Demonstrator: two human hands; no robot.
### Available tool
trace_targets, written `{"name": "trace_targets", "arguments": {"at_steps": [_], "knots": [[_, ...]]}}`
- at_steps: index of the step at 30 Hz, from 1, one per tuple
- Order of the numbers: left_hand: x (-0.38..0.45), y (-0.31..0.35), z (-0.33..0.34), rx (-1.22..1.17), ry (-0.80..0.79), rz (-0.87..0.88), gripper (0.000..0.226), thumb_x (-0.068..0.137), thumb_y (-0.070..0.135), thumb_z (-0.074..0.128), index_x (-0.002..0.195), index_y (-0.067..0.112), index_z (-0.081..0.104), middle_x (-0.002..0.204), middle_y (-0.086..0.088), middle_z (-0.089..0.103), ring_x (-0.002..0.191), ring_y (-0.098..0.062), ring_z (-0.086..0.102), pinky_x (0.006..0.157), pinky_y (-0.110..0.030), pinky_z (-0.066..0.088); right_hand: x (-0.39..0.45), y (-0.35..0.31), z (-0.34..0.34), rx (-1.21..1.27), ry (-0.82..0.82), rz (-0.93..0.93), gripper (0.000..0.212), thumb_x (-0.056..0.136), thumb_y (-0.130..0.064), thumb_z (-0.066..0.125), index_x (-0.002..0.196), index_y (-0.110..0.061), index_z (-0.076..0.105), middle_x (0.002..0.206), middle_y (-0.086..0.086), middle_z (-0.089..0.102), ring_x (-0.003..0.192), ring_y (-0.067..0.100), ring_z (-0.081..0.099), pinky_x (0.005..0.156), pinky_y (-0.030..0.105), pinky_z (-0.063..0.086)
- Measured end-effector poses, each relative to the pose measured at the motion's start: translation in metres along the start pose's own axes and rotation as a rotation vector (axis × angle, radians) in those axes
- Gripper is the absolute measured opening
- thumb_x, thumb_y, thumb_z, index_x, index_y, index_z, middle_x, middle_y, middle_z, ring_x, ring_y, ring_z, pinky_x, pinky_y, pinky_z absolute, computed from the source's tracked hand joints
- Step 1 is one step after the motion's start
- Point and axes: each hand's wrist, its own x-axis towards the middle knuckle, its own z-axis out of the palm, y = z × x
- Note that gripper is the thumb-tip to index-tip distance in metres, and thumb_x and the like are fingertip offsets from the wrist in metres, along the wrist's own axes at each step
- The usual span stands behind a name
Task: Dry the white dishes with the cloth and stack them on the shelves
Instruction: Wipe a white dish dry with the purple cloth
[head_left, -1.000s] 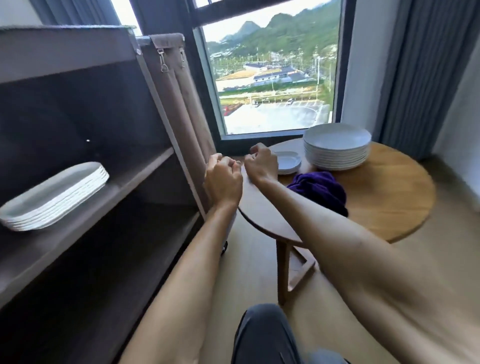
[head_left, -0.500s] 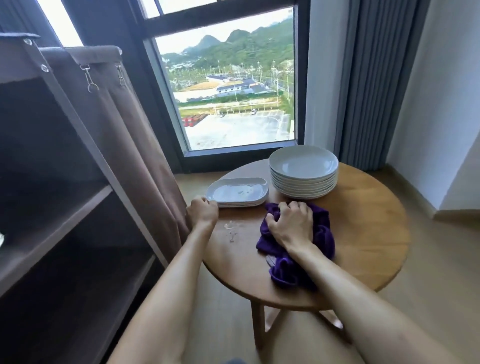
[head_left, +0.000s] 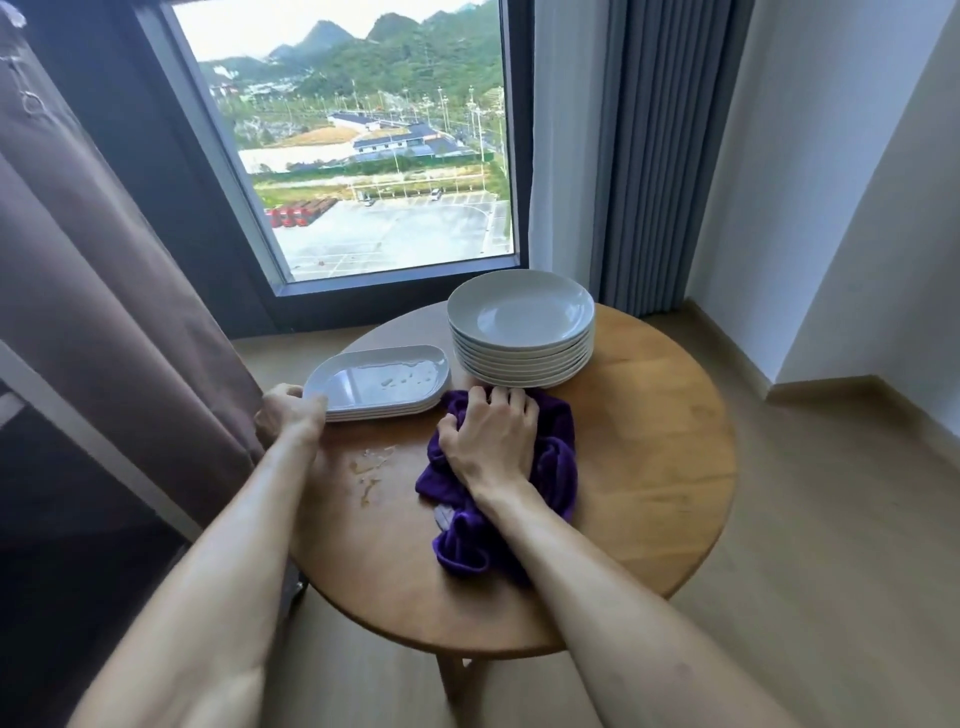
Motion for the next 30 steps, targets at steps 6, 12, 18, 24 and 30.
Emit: {"name": "trace_targets", "arguments": {"at_steps": [6, 12, 18, 24, 30], "knots": [[0.012, 0.002, -0.006, -0.04, -0.005, -0.048, 0.023, 0.077, 0.009, 0.061, 0.092, 0.016, 0.077, 0.102, -0.013, 0.076, 0.103, -0.035, 0.067, 0.095, -0.036, 0.056, -0.001, -0.001, 0.0, 0.01, 0.011, 0.002, 0.042, 0.086, -0.042, 0.051, 0.112, -0.013, 0.067, 0.11, 0.012, 0.069, 0.108, 0.031, 0.056, 0.101, 0.044, 0.037], [0.004, 0.003, -0.015, -0.053, 0.005, -0.027, 0.016, 0.075, 0.009, 0.065, 0.085, 0.016, 0.075, 0.101, -0.01, 0.076, 0.102, -0.035, 0.068, 0.093, -0.039, 0.057, -0.002, 0.0, -0.003, 0.035, 0.014, 0.007, 0.035, 0.084, -0.034, 0.054, 0.103, -0.009, 0.069, 0.103, 0.012, 0.07, 0.103, 0.033, 0.058, 0.097, 0.045, 0.041], [-0.001, 0.011, -0.023, -0.026, 0.032, -0.037, 0.021, 0.074, 0.008, 0.07, 0.09, 0.014, 0.081, 0.095, -0.013, 0.077, 0.099, -0.036, 0.069, 0.091, -0.037, 0.058, -0.003, 0.0, -0.004, 0.052, 0.014, 0.001, 0.033, 0.085, -0.033, 0.053, 0.097, -0.007, 0.069, 0.1, 0.013, 0.07, 0.102, 0.033, 0.058, 0.098, 0.045, 0.041], [0.0, 0.013, -0.02, 0.016, 0.01, -0.067, 0.023, 0.077, 0.007, 0.07, 0.096, 0.011, 0.082, 0.099, -0.017, 0.077, 0.096, -0.036, 0.073, 0.091, -0.041, 0.06, -0.003, 0.002, -0.003, 0.059, 0.023, -0.007, 0.033, 0.085, -0.034, 0.055, 0.098, -0.008, 0.071, 0.1, 0.012, 0.071, 0.103, 0.032, 0.059, 0.098, 0.045, 0.041], [0.004, 0.017, -0.011, 0.068, 0.021, -0.059, 0.024, 0.079, 0.005, 0.064, 0.096, 0.007, 0.081, 0.101, -0.019, 0.076, 0.096, -0.038, 0.072, 0.089, -0.039, 0.06, -0.002, 0.003, -0.002, 0.051, 0.025, -0.006, 0.035, 0.086, -0.036, 0.05, 0.101, -0.011, 0.07, 0.103, 0.009, 0.07, 0.105, 0.029, 0.057, 0.101, 0.042, 0.039]]}}
